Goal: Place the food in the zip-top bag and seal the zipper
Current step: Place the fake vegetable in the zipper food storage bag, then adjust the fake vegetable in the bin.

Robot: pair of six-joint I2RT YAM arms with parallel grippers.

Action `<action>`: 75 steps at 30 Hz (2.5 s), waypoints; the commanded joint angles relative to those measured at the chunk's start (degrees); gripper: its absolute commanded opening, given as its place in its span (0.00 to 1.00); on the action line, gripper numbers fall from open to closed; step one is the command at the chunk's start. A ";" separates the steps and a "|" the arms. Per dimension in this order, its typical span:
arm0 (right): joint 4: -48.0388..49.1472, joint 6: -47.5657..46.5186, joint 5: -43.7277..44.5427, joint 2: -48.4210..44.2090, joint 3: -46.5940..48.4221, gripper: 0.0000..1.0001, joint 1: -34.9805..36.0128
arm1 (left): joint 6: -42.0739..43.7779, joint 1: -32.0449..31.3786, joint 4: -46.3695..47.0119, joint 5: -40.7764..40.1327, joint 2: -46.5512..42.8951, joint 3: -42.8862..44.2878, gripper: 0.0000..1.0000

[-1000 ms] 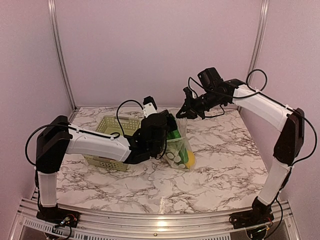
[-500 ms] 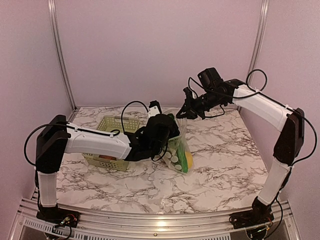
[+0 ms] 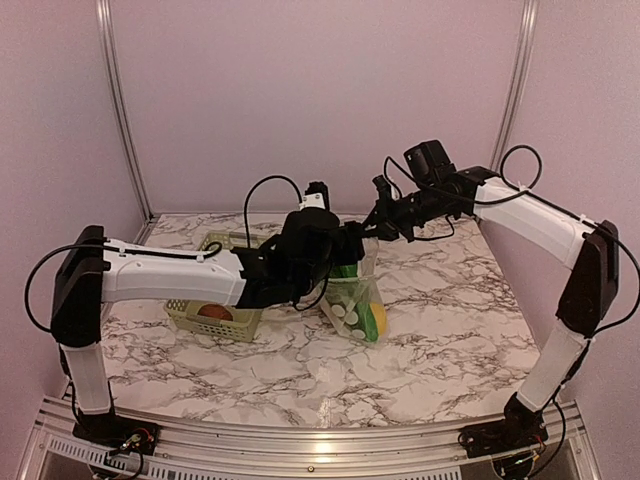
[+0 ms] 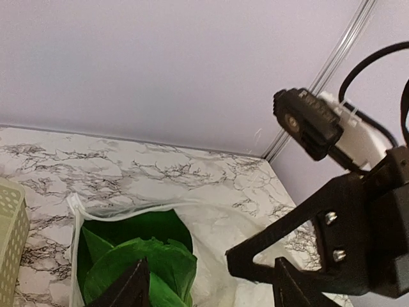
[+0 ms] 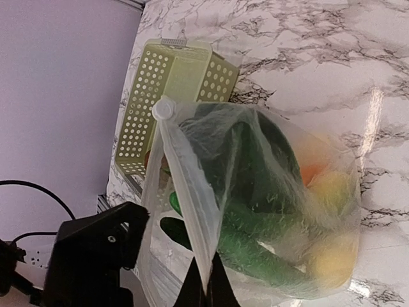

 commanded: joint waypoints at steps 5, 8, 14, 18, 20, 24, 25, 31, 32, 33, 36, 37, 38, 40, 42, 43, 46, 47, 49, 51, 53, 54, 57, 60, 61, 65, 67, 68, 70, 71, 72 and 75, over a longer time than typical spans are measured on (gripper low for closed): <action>3.63 0.63 -1.02 -2.35 -1.10 0.00 -0.28 | 10.90 2.63 -0.28 1.87 -12.58 5.18 0.73; 4.11 0.32 -1.31 -2.48 -1.11 0.00 -0.19 | 11.43 4.46 -4.54 2.04 -16.26 4.81 0.74; 5.36 0.13 -1.84 -3.10 -2.46 0.00 0.04 | 3.70 11.82 -21.85 1.38 -25.41 -2.04 0.72; 7.03 0.62 -1.95 -4.04 -4.55 0.00 0.11 | 0.49 16.39 -29.14 2.40 -33.11 -10.20 0.72; 8.07 1.00 -1.92 -4.44 -5.95 0.00 0.12 | 0.14 17.96 -31.06 2.63 -37.18 -14.35 0.72; 9.31 1.54 -2.00 -4.93 -7.72 0.00 0.32 | -0.12 19.41 -36.31 3.39 -42.66 -19.76 0.72; 9.39 1.58 -1.87 -5.14 -8.03 0.00 0.45 | -0.17 19.75 -37.73 3.96 -43.29 -20.72 0.73; 9.51 1.18 -1.51 -6.20 -9.23 0.00 0.55 | -1.53 22.63 -44.78 11.61 -42.04 -24.33 0.72; 9.58 1.15 -1.54 -6.23 -9.43 0.00 0.54 | -1.77 23.12 -45.84 13.24 -41.13 -24.35 0.71; 9.68 1.18 -1.65 -6.20 -9.61 0.00 0.56 | -1.92 23.51 -46.66 14.80 -40.16 -24.31 0.70; 10.03 1.06 -1.84 -6.16 -9.74 0.00 0.55 | -2.94 24.61 -49.51 18.99 -36.47 -23.47 0.69; 10.22 1.14 -1.94 -6.13 -9.70 0.00 0.52 | -3.28 25.08 -51.04 20.80 -34.85 -22.78 0.69; 10.33 1.14 -2.01 -6.01 -9.61 0.00 0.53 | -3.23 25.57 -52.71 22.34 -33.24 -22.02 0.68; 10.39 1.23 -2.23 -5.67 -9.29 0.00 0.53 | -3.01 26.31 -54.75 24.63 -30.16 -20.53 0.68; 10.41 1.24 -2.36 -5.54 -9.04 0.00 0.57 | -2.92 26.75 -56.03 26.25 -27.37 -19.49 0.68; 10.42 1.16 -2.37 -5.49 -8.96 0.00 0.54 | -2.94 26.97 -56.50 27.00 -26.37 -19.10 0.69; 10.27 1.10 -2.37 -5.58 -9.03 0.00 0.50 | -3.72 27.61 -57.56 28.34 -23.97 -18.09 0.69; 10.25 1.06 -2.31 -5.62 -9.16 0.00 0.51 | -4.09 27.85 -57.74 28.76 -23.42 -17.97 0.69; 10.27 1.06 -2.08 -6.06 -9.56 0.00 0.54 | -4.93 28.35 -57.60 29.51 -22.38 -17.67 0.69; 10.32 1.18 -2.02 -6.41 -10.16 0.00 0.54 | -5.34 28.82 -57.69 30.59 -21.09 -17.00 0.69; 10.39 1.22 -1.96 -6.82 -10.77 0.00 0.52 | -5.89 29.27 -58.17 31.30 -19.84 -16.24 0.69; 10.50 1.23 -1.96 -7.09 -11.06 0.00 0.56 | -6.21 29.44 -58.56 31.22 -19.29 -15.85 0.70; 10.56 1.21 -1.85 -7.62 -11.81 0.00 0.49 | -9.30 30.22 -59.94 30.47 -17.91 -15.16 0.72; 10.83 1.21 -1.84 -8.08 -12.55 0.00 0.49 | -12.05 30.73 -60.75 31.91 -16.37 -14.48 0.72; 11.03 1.22 -1.84 -8.25 -12.88 0.00 0.44 | -12.76 30.74 -60.98 32.39 -16.13 -14.28 0.72; 12.52 1.68 -1.91 -8.92 -14.45 0.00 0.43 | -14.77 31.20 -60.98 33.83 -14.83 -14.45 0.73; 13.77 2.51 -2.57 -9.24 -15.07 0.00 0.41 | -15.02 31.71 -61.09 35.08 -13.14 -14.21 0.73; 14.46 2.93 -2.77 -9.43 -15.33 0.00 0.39 | -15.55 31.90 -60.97 35.75 -12.23 -14.04 0.73; 15.37 3.40 -2.74 -9.84 -15.78 0.00 0.39 | -16.15 32.21 -60.96 36.86 -10.28 -13.08 0.73; 15.78 3.50 -2.66 -10.06 -16.09 0.00 0.38 | -16.06 32.24 -61.04 36.92 -9.12 -12.23 0.73; 16.08 3.79 -2.66 -10.15 -16.41 0.00 0.39 | -16.00 32.28 -61.08 36.92 -8.16 -11.28 0.73; 17.16 4.25 -3.04 -10.36 -17.56 0.00 0.26 | -15.64 32.41 -61.00 36.93 -5.18 -7.86 0.73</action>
